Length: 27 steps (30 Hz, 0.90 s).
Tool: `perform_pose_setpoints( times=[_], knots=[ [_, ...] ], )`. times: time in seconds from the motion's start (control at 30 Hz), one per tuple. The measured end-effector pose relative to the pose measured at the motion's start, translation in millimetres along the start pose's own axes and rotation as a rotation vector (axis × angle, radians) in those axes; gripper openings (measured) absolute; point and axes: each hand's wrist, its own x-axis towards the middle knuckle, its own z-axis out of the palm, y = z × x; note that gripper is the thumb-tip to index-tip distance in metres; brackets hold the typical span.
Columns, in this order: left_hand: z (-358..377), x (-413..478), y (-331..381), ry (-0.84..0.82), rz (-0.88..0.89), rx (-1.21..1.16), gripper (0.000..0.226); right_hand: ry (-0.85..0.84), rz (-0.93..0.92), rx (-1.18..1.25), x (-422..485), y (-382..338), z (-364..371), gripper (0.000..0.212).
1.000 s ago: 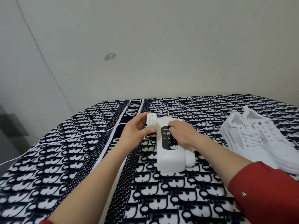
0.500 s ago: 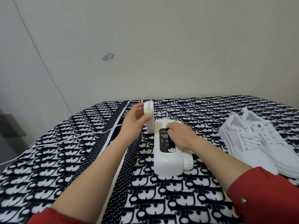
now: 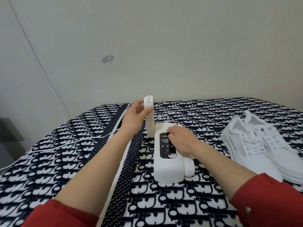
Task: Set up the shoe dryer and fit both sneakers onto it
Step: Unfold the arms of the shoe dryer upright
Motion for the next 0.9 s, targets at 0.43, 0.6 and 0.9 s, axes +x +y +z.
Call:
perform_pose_setpoints(
  times=[0.43,0.6,0.9],
  knots=[
    [10.3,29.0,-1.2,0.069,-0.012,0.074,0.044,0.037,0.008,-0.003,3.1,-1.9,-2.4,0.039],
    [12.3,38.9,-1.6,0.08,-0.02,0.06,0.039,0.067,-0.008,-0.004,3.7,-0.4,-1.6,0.04],
    [17.7,54.1,-0.9,0.115,-0.065,0.073,0.038,0.113,-0.035,0.035,1.0,3.7,-0.1,0.04]
  ],
)
